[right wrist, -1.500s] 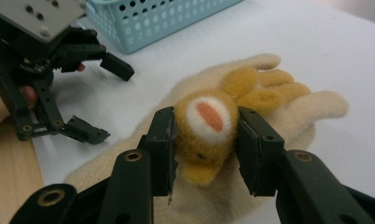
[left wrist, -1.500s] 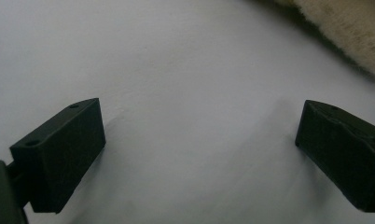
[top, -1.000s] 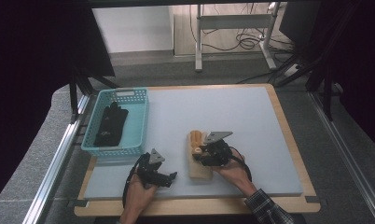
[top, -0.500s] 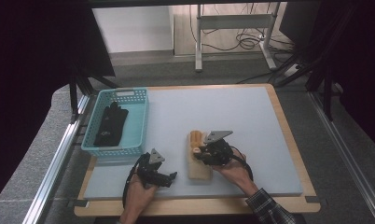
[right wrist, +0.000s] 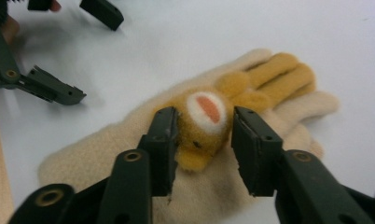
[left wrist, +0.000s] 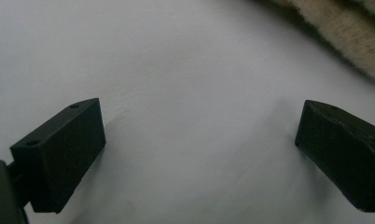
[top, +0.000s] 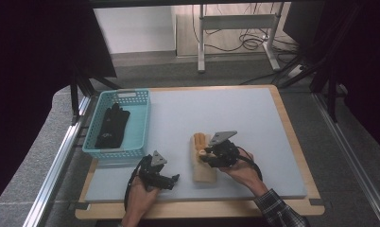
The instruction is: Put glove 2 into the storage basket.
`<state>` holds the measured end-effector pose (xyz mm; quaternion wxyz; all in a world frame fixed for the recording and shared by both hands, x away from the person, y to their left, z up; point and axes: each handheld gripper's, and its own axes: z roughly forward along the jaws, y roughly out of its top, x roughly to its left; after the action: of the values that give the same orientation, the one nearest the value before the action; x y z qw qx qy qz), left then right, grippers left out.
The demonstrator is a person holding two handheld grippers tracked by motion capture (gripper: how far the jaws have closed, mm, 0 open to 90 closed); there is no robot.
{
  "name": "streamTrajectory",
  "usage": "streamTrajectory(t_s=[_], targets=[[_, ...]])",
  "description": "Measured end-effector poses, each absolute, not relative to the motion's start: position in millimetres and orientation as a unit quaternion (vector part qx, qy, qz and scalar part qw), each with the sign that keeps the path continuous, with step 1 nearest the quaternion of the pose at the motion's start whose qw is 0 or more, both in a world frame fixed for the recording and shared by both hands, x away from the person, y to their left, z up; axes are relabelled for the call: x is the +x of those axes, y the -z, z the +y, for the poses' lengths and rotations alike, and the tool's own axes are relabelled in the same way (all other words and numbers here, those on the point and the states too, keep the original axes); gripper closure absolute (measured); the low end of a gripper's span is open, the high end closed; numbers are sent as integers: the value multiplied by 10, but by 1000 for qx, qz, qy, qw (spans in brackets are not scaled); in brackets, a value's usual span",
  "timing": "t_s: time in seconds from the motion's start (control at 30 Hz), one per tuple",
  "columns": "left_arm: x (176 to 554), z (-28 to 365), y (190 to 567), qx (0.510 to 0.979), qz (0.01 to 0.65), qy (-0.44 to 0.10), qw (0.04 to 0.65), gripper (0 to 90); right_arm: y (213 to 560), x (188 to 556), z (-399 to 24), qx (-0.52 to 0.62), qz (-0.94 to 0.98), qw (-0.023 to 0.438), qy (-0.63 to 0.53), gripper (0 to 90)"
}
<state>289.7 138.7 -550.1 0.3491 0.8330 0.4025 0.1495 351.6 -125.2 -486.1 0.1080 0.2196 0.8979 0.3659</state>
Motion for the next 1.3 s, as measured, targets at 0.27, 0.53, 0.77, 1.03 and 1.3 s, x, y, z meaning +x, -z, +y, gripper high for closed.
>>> streamTrajectory(t_s=[0.27,0.53,0.77,1.03,1.3], targets=[[2896,1387,5501,833,403,-148,349,19,4818,3448,-1668,265,872,103,-398,611],[2900,1396,5500,831,406,-147,351,23,5118,3293,-1862,277,876,78,-386,862],[2869,1424,5492,827,416,-149,347,39,5296,3187,-1820,267,881,65,-385,882],[2838,1602,5511,814,441,-160,342,6,5319,3155,-1592,251,884,62,-390,881],[2837,1717,5509,818,430,-155,349,57,5337,3179,-1300,238,887,62,-392,860]])
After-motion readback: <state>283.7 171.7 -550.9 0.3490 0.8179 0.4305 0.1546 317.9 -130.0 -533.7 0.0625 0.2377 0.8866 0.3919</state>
